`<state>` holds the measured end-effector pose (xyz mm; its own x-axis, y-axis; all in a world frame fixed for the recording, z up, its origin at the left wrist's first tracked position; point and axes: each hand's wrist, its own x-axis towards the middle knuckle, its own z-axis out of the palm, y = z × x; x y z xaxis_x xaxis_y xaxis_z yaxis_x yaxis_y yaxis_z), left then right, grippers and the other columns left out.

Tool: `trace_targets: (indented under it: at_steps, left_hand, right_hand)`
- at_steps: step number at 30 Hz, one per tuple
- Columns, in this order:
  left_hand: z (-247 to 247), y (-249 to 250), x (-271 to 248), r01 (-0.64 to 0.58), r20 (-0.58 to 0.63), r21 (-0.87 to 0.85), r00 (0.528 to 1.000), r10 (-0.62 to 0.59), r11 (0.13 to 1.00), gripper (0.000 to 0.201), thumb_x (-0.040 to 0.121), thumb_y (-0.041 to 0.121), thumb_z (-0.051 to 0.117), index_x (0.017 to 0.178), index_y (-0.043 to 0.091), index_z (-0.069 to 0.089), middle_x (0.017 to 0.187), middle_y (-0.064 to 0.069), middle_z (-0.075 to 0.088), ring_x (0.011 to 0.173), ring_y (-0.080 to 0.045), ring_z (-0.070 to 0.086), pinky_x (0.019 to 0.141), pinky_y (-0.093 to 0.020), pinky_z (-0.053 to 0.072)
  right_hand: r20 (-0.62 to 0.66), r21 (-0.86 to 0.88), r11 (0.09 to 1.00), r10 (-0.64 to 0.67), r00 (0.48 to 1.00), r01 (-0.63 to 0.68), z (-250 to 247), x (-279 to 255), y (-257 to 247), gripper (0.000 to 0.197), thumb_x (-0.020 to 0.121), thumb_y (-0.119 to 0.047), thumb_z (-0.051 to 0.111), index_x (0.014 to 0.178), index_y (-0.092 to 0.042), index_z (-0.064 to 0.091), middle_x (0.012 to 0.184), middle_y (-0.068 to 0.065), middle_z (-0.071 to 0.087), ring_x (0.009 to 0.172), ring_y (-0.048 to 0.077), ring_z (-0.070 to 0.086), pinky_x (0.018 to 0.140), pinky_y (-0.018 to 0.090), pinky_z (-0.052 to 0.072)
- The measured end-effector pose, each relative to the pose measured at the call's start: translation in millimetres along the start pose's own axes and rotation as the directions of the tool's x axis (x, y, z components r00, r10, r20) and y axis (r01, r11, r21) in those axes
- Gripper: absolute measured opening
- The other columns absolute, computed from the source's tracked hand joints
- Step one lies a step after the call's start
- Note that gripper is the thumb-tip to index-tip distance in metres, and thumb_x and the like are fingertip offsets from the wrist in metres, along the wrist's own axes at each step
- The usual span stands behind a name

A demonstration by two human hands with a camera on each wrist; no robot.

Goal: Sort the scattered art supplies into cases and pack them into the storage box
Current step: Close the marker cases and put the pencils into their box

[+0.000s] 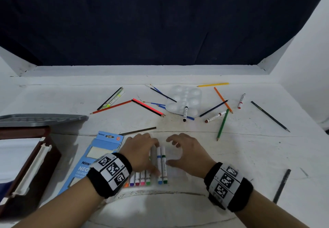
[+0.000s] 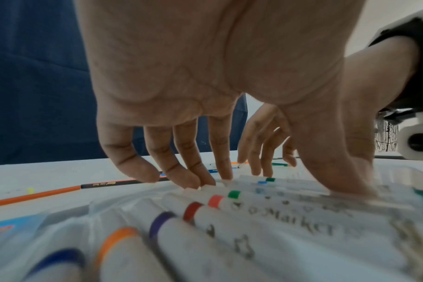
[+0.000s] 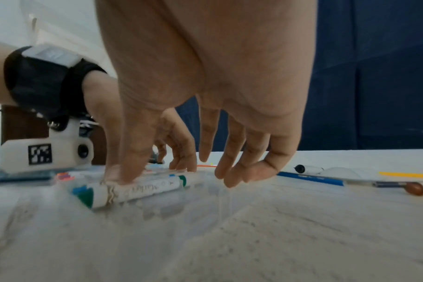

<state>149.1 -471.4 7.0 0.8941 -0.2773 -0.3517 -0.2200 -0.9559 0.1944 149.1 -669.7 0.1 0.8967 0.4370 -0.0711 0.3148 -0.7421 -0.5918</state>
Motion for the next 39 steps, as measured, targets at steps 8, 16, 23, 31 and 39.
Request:
trace_targets:
  at_steps: [8, 16, 23, 31, 39]
  left_hand:
    - [-26, -2, 17, -0.077, -0.228, -0.386, 0.974, -0.014, 0.919, 0.029, 0.082, 0.055, 0.071, 0.103, 0.036, 0.064, 0.094, 0.014, 0.061, 0.082, -0.004, 0.06, 0.075, -0.026, 0.053]
    - [-64, 38, 116, -0.117, -0.245, -0.302, 0.969, 0.042, 0.946, 0.042, 0.089, 0.059, 0.06, 0.12, 0.032, 0.054, 0.099, 0.007, 0.063, 0.089, -0.014, 0.061, 0.083, -0.035, 0.052]
    - [-69, 56, 181, -0.019, -0.078, -0.129, 0.997, 0.009, 0.991, 0.048, 0.092, 0.054, 0.056, 0.127, 0.023, 0.046, 0.113, -0.005, 0.064, 0.102, -0.026, 0.06, 0.089, -0.04, 0.052]
    - [-68, 58, 190, -0.061, -0.055, -0.141, 0.997, 0.053, 0.988, 0.056, 0.082, 0.024, 0.074, 0.131, 0.022, 0.047, 0.113, -0.004, 0.063, 0.095, -0.024, 0.058, 0.075, -0.027, 0.046]
    - [-78, 41, 166, -0.085, -0.15, -0.477, 0.989, 0.015, 0.875, 0.064, 0.081, 0.013, 0.072, 0.136, 0.035, 0.047, 0.09, -0.001, 0.067, 0.078, -0.019, 0.068, 0.06, -0.023, 0.056]
  right_hand:
    - [-0.46, 0.503, 0.856, 0.383, 0.801, -0.12, -60, -13, 40, 0.01, 0.084, -0.019, 0.073, 0.087, -0.026, 0.066, 0.074, -0.003, 0.071, 0.068, 0.011, 0.068, 0.062, 0.023, 0.048]
    - [-0.384, 0.319, 0.829, 0.555, 0.738, -0.459, -95, 34, 107, 0.008, 0.086, -0.034, 0.064, 0.088, -0.027, 0.061, 0.081, -0.002, 0.066, 0.083, 0.022, 0.064, 0.074, 0.031, 0.052]
    - [-0.174, 0.211, 0.738, 0.673, 0.719, -0.641, -106, 79, 135, 0.051, 0.084, -0.047, 0.063, 0.125, -0.02, 0.05, 0.11, 0.008, 0.067, 0.089, 0.024, 0.071, 0.08, 0.041, 0.06]
    - [-0.129, 0.141, 0.732, 0.682, 0.72, -0.667, -106, 96, 134, 0.034, 0.086, -0.029, 0.069, 0.105, -0.017, 0.044, 0.099, 0.008, 0.063, 0.068, 0.026, 0.073, 0.067, 0.043, 0.062]
    - [-0.19, 0.083, 0.751, 0.658, 0.729, -0.656, -98, 97, 126, 0.042, 0.081, -0.025, 0.071, 0.111, -0.011, 0.044, 0.105, 0.01, 0.06, 0.083, 0.024, 0.057, 0.067, 0.031, 0.05]
